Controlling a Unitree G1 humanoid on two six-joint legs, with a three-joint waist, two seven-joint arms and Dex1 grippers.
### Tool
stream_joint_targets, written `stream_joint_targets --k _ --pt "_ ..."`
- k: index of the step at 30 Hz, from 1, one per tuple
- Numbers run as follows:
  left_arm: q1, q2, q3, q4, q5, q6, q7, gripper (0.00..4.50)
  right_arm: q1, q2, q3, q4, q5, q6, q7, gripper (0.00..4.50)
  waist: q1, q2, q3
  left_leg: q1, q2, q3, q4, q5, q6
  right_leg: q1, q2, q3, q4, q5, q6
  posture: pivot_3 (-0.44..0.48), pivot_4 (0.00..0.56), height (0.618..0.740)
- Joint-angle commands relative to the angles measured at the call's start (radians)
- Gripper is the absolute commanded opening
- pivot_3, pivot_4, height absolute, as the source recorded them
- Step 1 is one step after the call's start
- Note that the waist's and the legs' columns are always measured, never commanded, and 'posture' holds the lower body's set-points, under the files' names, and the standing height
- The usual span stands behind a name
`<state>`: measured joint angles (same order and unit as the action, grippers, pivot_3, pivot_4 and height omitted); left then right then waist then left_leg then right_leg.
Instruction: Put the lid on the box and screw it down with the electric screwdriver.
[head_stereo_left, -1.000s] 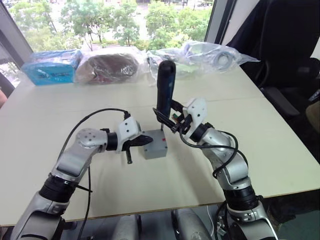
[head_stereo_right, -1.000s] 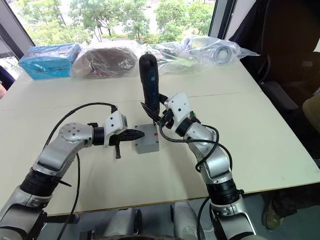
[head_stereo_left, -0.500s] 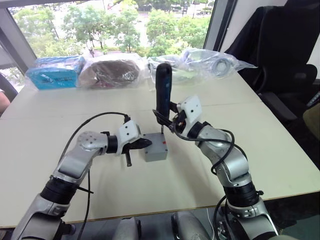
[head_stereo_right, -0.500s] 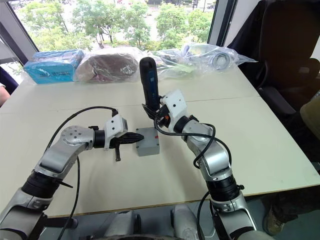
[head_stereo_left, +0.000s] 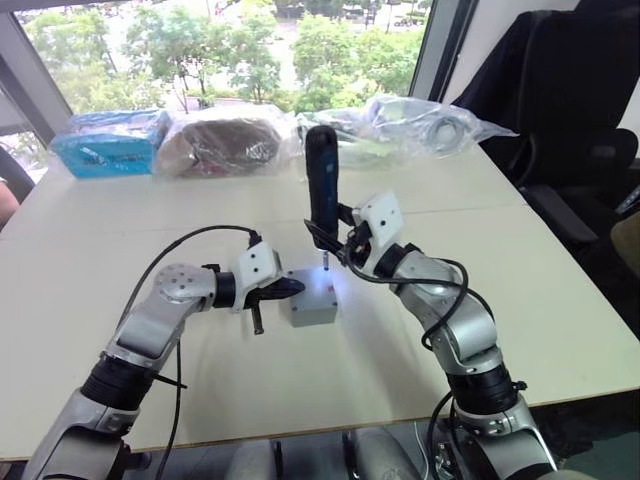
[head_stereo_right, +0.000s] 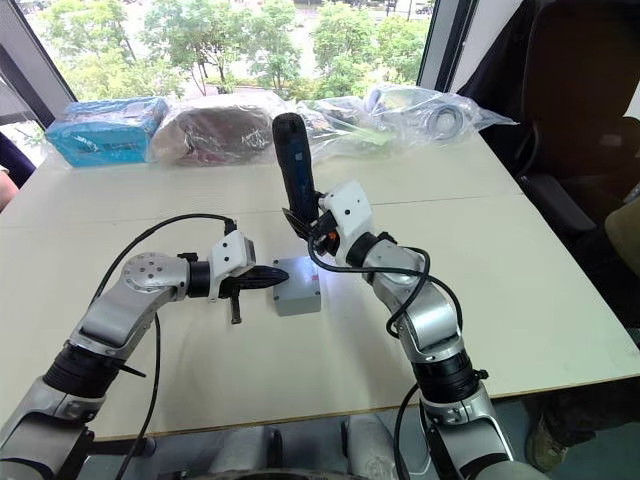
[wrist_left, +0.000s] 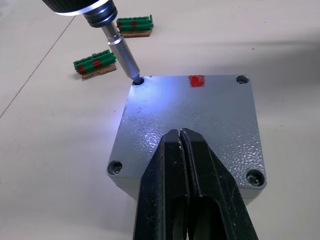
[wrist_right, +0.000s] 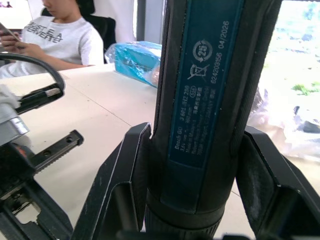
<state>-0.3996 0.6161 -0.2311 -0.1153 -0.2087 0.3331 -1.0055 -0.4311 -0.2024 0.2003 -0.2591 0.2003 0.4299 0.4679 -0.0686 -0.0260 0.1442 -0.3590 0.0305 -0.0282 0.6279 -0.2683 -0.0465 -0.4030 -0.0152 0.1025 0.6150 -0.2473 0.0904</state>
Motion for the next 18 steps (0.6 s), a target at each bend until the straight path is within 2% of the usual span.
stream_joint_targets --k 1,4,7,9,12,16,18 --pt "0.002 0.001 -0.009 -0.004 0.009 0.009 -0.006 0.0 0.014 -0.006 -0.049 0.038 0.062 0.003 0.043 1.89 0.0 0.0 0.0 -0.001 0.0 0.001 -0.001 0.0 0.0 0.0 0.0 0.0 0.0 0.0 0.0 0.0 0.15 0.74" --pt "-0.002 -0.001 0.004 -0.035 -0.01 0.019 -0.007 0.0 -0.071 -0.004 -0.179 -0.064 0.239 0.031 0.09 1.89 0.002 0.003 0.007 -0.014 -0.001 0.0 0.002 0.0 0.0 -0.007 0.002 -0.001 0.002 0.001 0.0 0.0 0.15 0.74" --pt "-0.001 0.008 0.025 -0.085 -0.037 0.039 -0.011 0.0 -0.166 -0.066 -0.285 -0.121 0.363 0.162 0.069 1.89 0.002 0.007 0.021 -0.019 -0.003 0.0 0.004 0.0 0.001 -0.013 0.002 -0.001 0.005 0.003 -0.004 0.0 0.15 0.74" --pt "-0.005 0.001 0.053 -0.129 -0.079 0.073 -0.006 0.0 -0.222 -0.115 -0.349 -0.132 0.436 0.25 0.043 1.89 0.002 0.007 0.026 -0.031 -0.004 -0.001 0.006 0.001 0.001 -0.026 0.003 -0.001 0.011 0.004 -0.002 0.0 0.15 0.74" --pt "-0.019 -0.003 0.096 -0.213 -0.159 0.144 0.004 0.0 -0.265 -0.243 -0.388 -0.109 0.454 0.407 0.02 1.89 0.002 0.007 0.031 -0.035 -0.004 -0.002 0.006 0.001 0.001 -0.033 0.004 -0.002 0.016 0.005 0.001 0.0 0.15 0.74" --pt "-0.029 0.022 0.145 -0.298 -0.216 0.193 0.009 0.0 -0.323 -0.417 -0.405 -0.02 0.432 0.706 -0.068 1.89 0.002 0.005 0.034 -0.035 -0.003 -0.003 0.004 0.0 0.001 -0.033 0.004 -0.003 0.016 0.004 0.001 0.0 0.15 0.74" --pt "-0.034 0.044 0.176 -0.335 -0.247 0.211 0.005 0.0 -0.348 -0.499 -0.394 0.015 0.434 0.802 -0.054 1.89 0.002 0.005 0.04 -0.036 -0.004 -0.002 0.004 0.0 0.001 -0.033 0.004 -0.003 0.015 0.004 0.001 0.0 0.15 0.74"
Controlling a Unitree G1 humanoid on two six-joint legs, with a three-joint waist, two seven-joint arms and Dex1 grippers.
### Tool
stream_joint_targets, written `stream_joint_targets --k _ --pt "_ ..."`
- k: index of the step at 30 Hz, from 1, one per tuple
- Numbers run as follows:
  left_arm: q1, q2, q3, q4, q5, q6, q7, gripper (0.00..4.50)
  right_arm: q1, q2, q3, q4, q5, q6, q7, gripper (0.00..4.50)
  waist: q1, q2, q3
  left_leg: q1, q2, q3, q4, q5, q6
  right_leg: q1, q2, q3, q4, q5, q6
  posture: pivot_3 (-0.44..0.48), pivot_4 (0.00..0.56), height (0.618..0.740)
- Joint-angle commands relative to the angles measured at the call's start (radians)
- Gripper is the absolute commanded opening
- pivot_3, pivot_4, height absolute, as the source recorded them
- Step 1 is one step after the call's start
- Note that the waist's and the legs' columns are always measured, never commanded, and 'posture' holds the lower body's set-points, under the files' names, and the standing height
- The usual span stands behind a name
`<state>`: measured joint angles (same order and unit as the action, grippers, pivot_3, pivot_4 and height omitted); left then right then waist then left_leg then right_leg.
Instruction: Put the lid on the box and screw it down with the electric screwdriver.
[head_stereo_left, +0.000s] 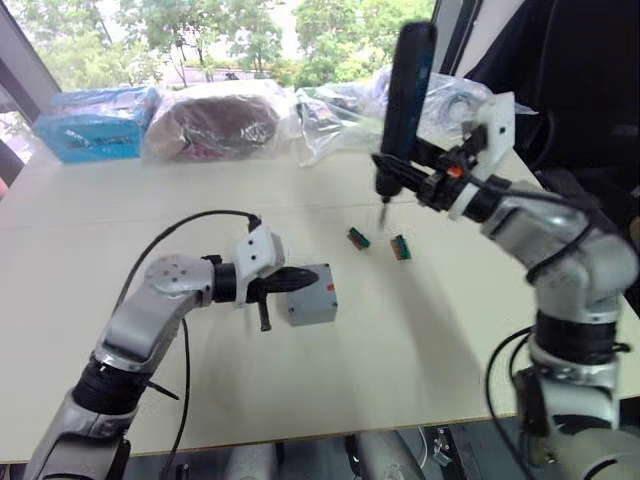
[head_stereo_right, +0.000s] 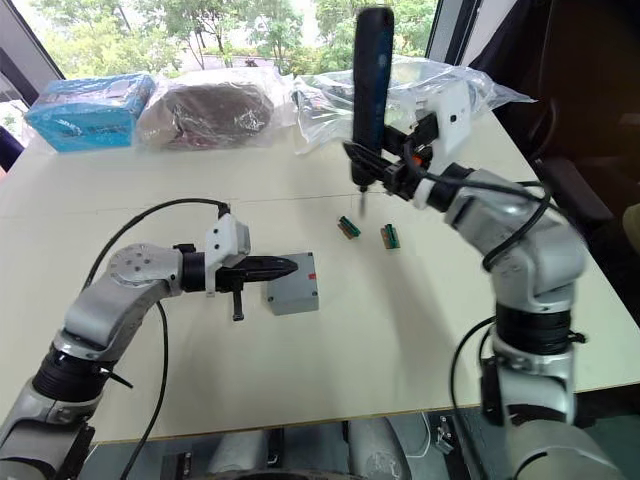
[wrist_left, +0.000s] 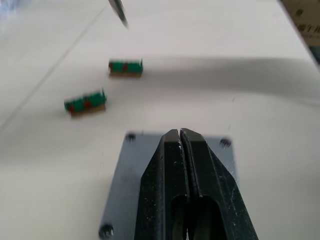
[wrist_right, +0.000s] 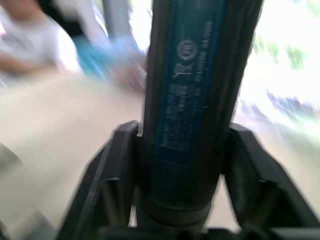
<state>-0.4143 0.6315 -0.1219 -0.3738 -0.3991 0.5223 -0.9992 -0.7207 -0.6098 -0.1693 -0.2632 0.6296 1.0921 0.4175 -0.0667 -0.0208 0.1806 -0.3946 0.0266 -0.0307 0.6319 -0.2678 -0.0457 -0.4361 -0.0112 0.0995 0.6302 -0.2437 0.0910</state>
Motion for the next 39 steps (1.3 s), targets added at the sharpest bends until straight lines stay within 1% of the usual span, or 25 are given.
stream_joint_targets --k 1,3,5,8,11,14,18,21,22,24,26,27,28,29,31,33,36,39 --pt "-0.019 0.036 0.083 -0.091 -0.078 0.032 -0.001 0.0 -0.057 -0.153 0.018 0.028 -0.015 0.14 0.034 1.89 0.0 0.002 0.007 -0.001 0.0 0.001 0.0 0.0 0.0 0.0 0.0 0.001 0.0 0.0 0.0 0.0 0.15 0.74" --pt "-0.008 0.05 0.105 -0.123 -0.115 0.051 -0.003 0.0 -0.043 -0.252 0.092 0.053 -0.047 0.132 0.103 1.89 -0.001 0.005 0.011 -0.006 -0.001 0.001 0.002 0.0 0.0 -0.005 0.0 0.001 0.0 0.0 0.0 0.0 0.15 0.74" --pt "0.003 0.064 0.118 -0.141 -0.129 0.057 -0.004 0.0 -0.047 -0.303 0.142 0.113 -0.074 0.153 0.127 1.89 -0.003 0.006 0.012 -0.011 -0.001 0.001 0.004 0.0 0.0 -0.009 0.0 0.001 0.0 0.0 0.001 0.0 0.15 0.74" --pt "0.014 0.088 0.141 -0.146 -0.141 0.056 -0.004 0.0 -0.069 -0.346 0.211 0.19 -0.093 0.197 0.178 1.89 -0.003 0.006 0.013 -0.011 0.0 0.002 0.005 0.0 0.0 -0.01 0.001 0.001 0.0 0.0 0.001 0.0 0.15 0.74" --pt "0.019 0.103 0.153 -0.147 -0.153 0.053 -0.003 0.0 -0.082 -0.36 0.259 0.232 -0.122 0.198 0.207 1.89 -0.002 0.006 0.013 -0.011 0.0 0.001 0.006 0.0 0.0 -0.01 0.001 0.001 0.001 0.0 0.001 0.0 0.15 0.74" --pt "0.023 0.117 0.168 -0.15 -0.169 0.052 -0.001 0.0 -0.12 -0.341 0.291 0.304 -0.142 0.268 0.201 1.89 -0.003 0.006 0.014 -0.013 0.0 0.002 0.012 0.0 0.0 -0.009 0.001 0.001 0.001 0.0 0.001 0.0 0.15 0.74" --pt "0.035 0.127 0.197 -0.18 -0.207 0.076 0.02 0.0 -0.165 -0.287 0.372 0.505 -0.224 0.252 0.186 1.89 -0.002 0.004 0.015 -0.014 -0.001 0.002 0.016 0.0 0.0 -0.008 0.0 0.001 0.001 0.001 0.001 0.0 0.15 0.74" --pt "0.036 0.135 0.2 -0.186 -0.214 0.084 0.033 0.0 -0.181 -0.266 0.408 0.576 -0.264 0.211 0.209 1.89 0.0 0.003 0.016 -0.014 -0.001 0.002 0.017 0.0 0.0 -0.007 0.0 0.002 0.001 0.003 0.0 0.0 0.15 0.74" --pt "0.036 0.135 0.204 -0.187 -0.223 0.092 0.04 0.0 -0.184 -0.26 0.415 0.588 -0.276 0.2 0.216 2.65 0.0 0.003 0.016 -0.014 -0.001 0.002 0.017 0.0 0.0 -0.007 0.0 0.002 0.001 0.003 0.001 0.0 0.15 0.74" --pt "0.034 0.141 0.203 -0.185 -0.224 0.099 0.051 0.0 -0.187 -0.25 0.429 0.611 -0.3 0.182 0.223 2.95 0.0 0.003 0.015 -0.014 -0.001 0.001 0.017 0.0 0.0 -0.007 0.0 0.001 0.002 0.003 0.001 0.0 0.15 0.74" --pt "0.034 0.15 0.198 -0.183 -0.218 0.104 0.06 0.0 -0.193 -0.241 0.425 0.624 -0.313 0.177 0.229 3.62 -0.001 0.003 0.015 -0.014 -0.001 0.001 0.017 0.0 0.0 -0.007 0.0 0.001 0.002 0.003 0.002 0.0 0.15 0.74" --pt "0.035 0.151 0.198 -0.183 -0.222 0.11 0.065 0.0 -0.196 -0.238 0.42 0.627 -0.318 0.175 0.233 4.05 -0.002 0.003 0.015 -0.013 -0.001 0.001 0.017 0.0 0.0 -0.007 0.0 0.001 0.002 0.004 0.004 0.0 0.15 0.74" --pt "0.035 0.153 0.201 -0.182 -0.227 0.12 0.072 0.0 -0.198 -0.242 0.414 0.623 -0.321 0.172 0.239 4.32 -0.002 0.003 0.015 -0.014 -0.001 0.002 0.018 0.0 0.0 -0.007 0.0 0.001 0.002 0.005 0.004 0.0 0.15 0.74" --pt "0.036 0.157 0.204 -0.181 -0.226 0.124 0.077 0.0 -0.2 -0.247 0.409 0.617 -0.323 0.171 0.246 4.45 -0.002 0.003 0.015 -0.014 -0.001 0.002 0.018 0.0 0.0 -0.007 0.0 0.001 0.002 0.005 0.004 0.0 0.15 0.74" --pt "0.044 0.176 0.214 -0.172 -0.221 0.136 0.084 0.0 -0.196 -0.282 0.402 0.564 -0.325 0.142 0.277 4.45 -0.002 0.003 0.015 -0.014 -0.001 0.002 0.018 0.0 0.0 -0.007 0.0 0.001 0.002 0.005 0.004 0.0 0.15 0.74" --pt "0.065 0.21 0.226 -0.164 -0.203 0.141 0.086 0.0 -0.178 -0.334 0.386 0.472 -0.328 0.07 0.322 4.45 -0.002 0.004 0.016 -0.013 -0.001 0.002 0.018 0.0 0.0 -0.007 0.0 0.001 0.002 0.005 0.004 0.0 0.15 0.74" --pt "0.132 0.281 0.24 -0.161 -0.161 0.128 0.072 0.0 -0.121 -0.416 0.302 0.301 -0.269 -0.005 0.417 4.45 -0.001 0.005 0.016 -0.014 0.0 0.001 0.017 0.0 0.0 -0.007 0.0 0.001 0.002 0.005 0.005 0.0 0.15 0.74" --pt "0.184 0.322 0.268 -0.154 -0.15 0.11 0.052 0.0 -0.066 -0.458 0.216 0.194 -0.206 -0.044 0.498 4.45 -0.002 0.004 0.016 -0.013 0.0 0.002 0.016 0.0 0.0 -0.008 0.0 0.001 0.002 0.005 0.005 0.0 0.15 0.74"
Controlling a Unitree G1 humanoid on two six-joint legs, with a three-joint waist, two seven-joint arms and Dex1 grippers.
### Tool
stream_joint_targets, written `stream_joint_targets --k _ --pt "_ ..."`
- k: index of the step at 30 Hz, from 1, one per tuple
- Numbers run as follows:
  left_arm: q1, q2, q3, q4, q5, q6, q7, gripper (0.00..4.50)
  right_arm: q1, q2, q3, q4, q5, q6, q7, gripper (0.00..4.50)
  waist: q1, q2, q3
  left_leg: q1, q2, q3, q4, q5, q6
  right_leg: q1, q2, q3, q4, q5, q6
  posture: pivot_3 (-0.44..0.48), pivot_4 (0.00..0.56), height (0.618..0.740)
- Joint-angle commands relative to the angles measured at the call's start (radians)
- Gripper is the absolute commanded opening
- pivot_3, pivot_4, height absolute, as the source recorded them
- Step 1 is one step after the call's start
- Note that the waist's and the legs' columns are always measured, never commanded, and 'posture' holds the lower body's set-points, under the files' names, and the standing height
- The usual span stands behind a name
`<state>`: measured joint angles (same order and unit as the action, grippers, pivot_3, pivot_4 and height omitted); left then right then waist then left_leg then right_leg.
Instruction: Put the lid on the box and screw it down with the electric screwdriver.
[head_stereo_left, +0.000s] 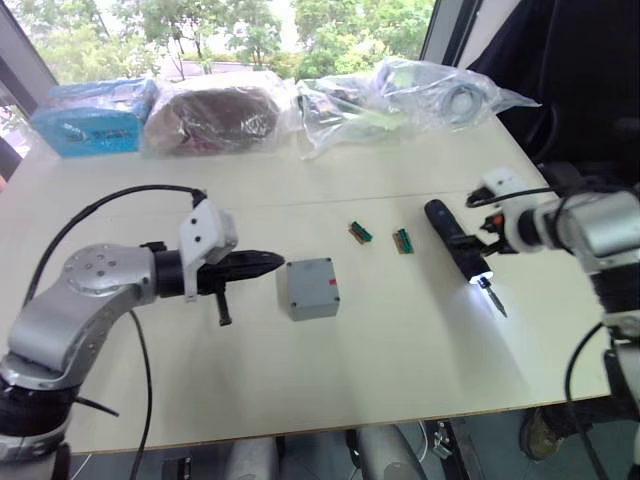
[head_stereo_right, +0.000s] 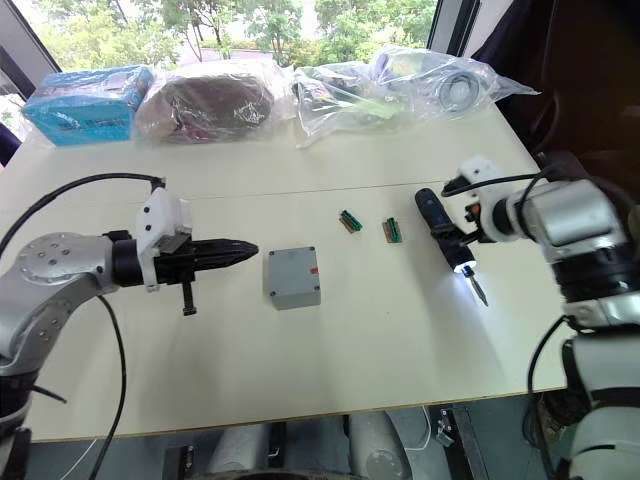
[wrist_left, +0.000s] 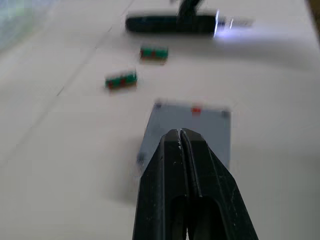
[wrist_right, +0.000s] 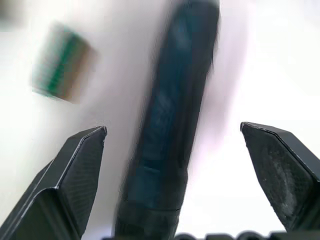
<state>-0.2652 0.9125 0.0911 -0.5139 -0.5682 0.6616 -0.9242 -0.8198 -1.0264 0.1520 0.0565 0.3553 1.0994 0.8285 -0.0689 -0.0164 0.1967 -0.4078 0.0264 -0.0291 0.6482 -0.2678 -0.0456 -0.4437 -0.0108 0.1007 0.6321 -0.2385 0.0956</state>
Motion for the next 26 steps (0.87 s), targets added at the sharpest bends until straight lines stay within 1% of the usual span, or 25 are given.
stream_joint_targets --k 1,2,3,4,6,7,8,9,10,11,12,13,17,21,23,26 --pt "0.062 0.06 0.097 0.002 0.01 -0.018 -0.032 0.25 0.083 -0.086 -0.178 -0.184 0.127 -0.069 0.171 4.48 0.0 0.0 0.0 0.0 0.0 0.0 0.0 0.0 0.0 0.0 0.0 0.0 0.0 0.0 0.0 0.0 0.15 0.74" --pt "0.103 0.083 0.148 0.014 0.001 -0.009 -0.052 0.51 0.149 -0.137 -0.267 -0.242 0.19 -0.084 0.277 4.5 0.002 0.0 0.0 0.0 0.0 0.0 0.0 0.0 0.0 0.0 0.0 0.0 0.0 0.0 0.0 0.0 0.15 0.74" --pt "0.131 0.098 0.182 0.021 -0.004 -0.003 -0.066 0.73 0.199 -0.172 -0.329 -0.281 0.232 -0.095 0.348 4.5 0.005 0.0 0.0 0.0 0.0 0.0 0.0 0.0 0.0 0.0 0.0 0.0 0.0 0.0 0.0 0.0 0.15 0.74" --pt "0.156 0.111 0.213 0.021 -0.011 0.008 -0.074 1.15 0.253 -0.21 -0.387 -0.312 0.27 -0.092 0.411 4.5 0.009 0.0 0.001 0.0 0.001 0.0 0.0 0.0 0.0 0.0 0.0 -0.001 0.0 0.0 0.0 0.0 0.15 0.74" --pt "0.202 0.132 0.263 0.012 -0.024 0.022 -0.087 1.91 0.329 -0.242 -0.459 -0.331 0.297 -0.087 0.448 4.5 0.013 0.0 0.001 0.001 0.001 0.0 0.001 0.0 0.0 0.001 0.0 -0.001 0.0 0.0 0.0 0.0 0.15 0.74" --pt "0.229 0.143 0.289 0.008 -0.025 0.031 -0.094 2.37 0.363 -0.251 -0.489 -0.336 0.298 -0.093 0.457 4.5 0.013 0.0 0.001 0.001 0.001 0.001 0.002 0.0 0.0 0.002 0.0 -0.001 0.0 0.0 0.0 0.0 0.15 0.74" --pt "0.265 0.152 0.324 -0.001 -0.026 0.043 -0.105 2.59 0.404 -0.259 -0.529 -0.342 0.299 -0.097 0.475 4.5 0.013 -0.001 0.0 0.001 0.001 0.001 0.003 0.0 0.0 0.002 -0.001 -0.001 0.0 0.0 -0.001 0.0 0.15 0.74" --pt "0.29 0.158 0.348 -0.009 -0.027 0.051 -0.113 3.09 0.435 -0.265 -0.558 -0.347 0.302 -0.101 0.487 4.5 0.012 -0.001 0.0 0.002 0.001 0.002 0.004 0.0 0.0 0.003 -0.001 -0.001 0.0 -0.002 -0.005 0.0 0.15 0.74" --pt "0.307 0.158 0.372 -0.015 -0.036 0.06 -0.117 3.37 0.463 -0.27 -0.586 -0.353 0.305 -0.105 0.5 4.5 0.011 -0.001 0.0 0.002 0.001 0.002 0.004 0.0 0.0 0.004 -0.001 -0.001 0.0 -0.002 -0.005 0.0 0.15 0.74" --pt "0.321 0.154 0.402 -0.019 -0.052 0.077 -0.116 3.74 0.491 -0.275 -0.613 -0.353 0.305 -0.112 0.512 4.5 0.01 -0.001 0.0 0.003 0.001 0.003 0.005 0.0 0.0 0.004 -0.001 0.0 0.0 -0.002 -0.005 0.0 0.15 0.74" --pt "0.335 0.151 0.434 -0.024 -0.066 0.093 -0.117 4.27 0.518 -0.281 -0.639 -0.35 0.301 -0.122 0.526 4.5 0.01 -0.001 0.0 0.003 0.001 0.003 0.006 0.0 0.0 0.004 -0.001 0.0 0.0 -0.002 -0.005 0.0 0.15 0.74" --pt "0.347 0.148 0.463 -0.028 -0.077 0.105 -0.119 4.48 0.542 -0.289 -0.665 -0.347 0.295 -0.13 0.54 4.5 0.01 -0.001 0.0 0.004 0.001 0.004 0.006 0.0 0.0 0.004 -0.001 0.0 0.0 0.0 -0.005 0.0 0.15 0.74" --pt "0.358 0.146 0.499 -0.044 -0.096 0.122 -0.11 4.48 0.585 -0.301 -0.707 -0.324 0.285 -0.159 0.55 4.5 0.007 -0.001 0.0 0.005 0.003 0.005 0.011 0.0 0.0 0.005 0.0 0.0 0.003 0.001 -0.005 0.0 0.15 0.74" --pt "0.354 0.138 0.512 -0.064 -0.11 0.129 -0.081 4.48 0.634 -0.286 -0.71 -0.314 0.262 -0.201 0.538 4.5 0.002 -0.001 0.0 0.005 0.003 0.005 0.012 0.0 0.0 0.005 0.0 0.0 0.003 0.001 -0.005 0.0 0.15 0.74" --pt "0.391 0.134 0.542 -0.079 -0.106 0.125 -0.097 4.48 0.652 -0.274 -0.715 -0.333 0.265 -0.199 0.517 4.5 0.002 -0.001 0.0 0.004 0.003 0.006 0.012 0.0 0.0 0.005 0.0 0.001 0.003 0.001 -0.005 0.0 0.15 0.74" --pt "0.392 0.136 0.521 -0.11 -0.107 0.142 -0.066 4.48 0.639 -0.277 -0.675 -0.277 0.256 -0.246 0.518 4.5 -0.001 -0.001 0.0 0.004 0.003 0.007 0.012 0.0 0.0 0.004 0.0 0.002 0.003 0.002 -0.007 0.0 0.15 0.74"
